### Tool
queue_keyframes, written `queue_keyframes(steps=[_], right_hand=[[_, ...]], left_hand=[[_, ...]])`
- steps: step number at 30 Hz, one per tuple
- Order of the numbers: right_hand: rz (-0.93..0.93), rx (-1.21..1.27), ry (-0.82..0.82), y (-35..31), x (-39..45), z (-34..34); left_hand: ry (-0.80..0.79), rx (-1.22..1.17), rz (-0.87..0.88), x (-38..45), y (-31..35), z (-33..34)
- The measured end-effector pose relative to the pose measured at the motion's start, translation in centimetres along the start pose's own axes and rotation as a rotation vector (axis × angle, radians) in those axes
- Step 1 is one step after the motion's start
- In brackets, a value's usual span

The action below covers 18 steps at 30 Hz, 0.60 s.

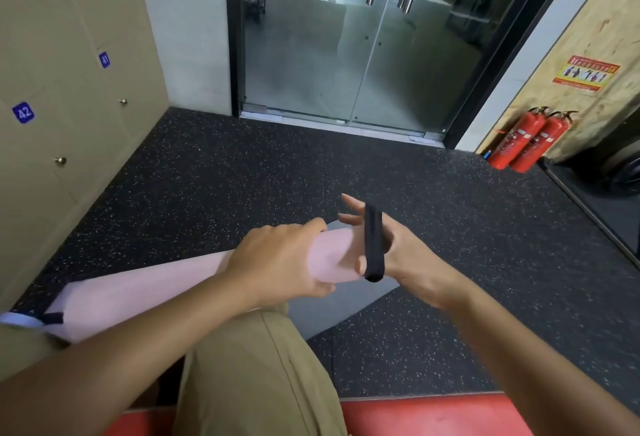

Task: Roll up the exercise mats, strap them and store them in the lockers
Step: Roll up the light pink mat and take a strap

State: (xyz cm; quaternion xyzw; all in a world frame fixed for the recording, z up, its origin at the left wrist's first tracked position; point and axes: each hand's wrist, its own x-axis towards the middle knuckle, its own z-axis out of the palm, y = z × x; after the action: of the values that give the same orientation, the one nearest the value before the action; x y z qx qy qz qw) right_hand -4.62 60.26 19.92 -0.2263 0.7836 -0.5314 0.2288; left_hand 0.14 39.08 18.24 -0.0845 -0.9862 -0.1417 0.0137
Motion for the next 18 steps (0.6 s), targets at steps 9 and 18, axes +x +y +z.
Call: queue_keyframes(steps=[9,18], right_hand=[[-0.205,-0.404,0.041,-10.4,0.2,1.4],[-0.359,-0.686,-0.136,-15.0,0.5,6.0]], left_hand=[[0.139,-0.770,-0.077,-2.9,-0.9,-2.6],[0.127,-1.155,-0.032,-9.7,-4.4,-4.0]])
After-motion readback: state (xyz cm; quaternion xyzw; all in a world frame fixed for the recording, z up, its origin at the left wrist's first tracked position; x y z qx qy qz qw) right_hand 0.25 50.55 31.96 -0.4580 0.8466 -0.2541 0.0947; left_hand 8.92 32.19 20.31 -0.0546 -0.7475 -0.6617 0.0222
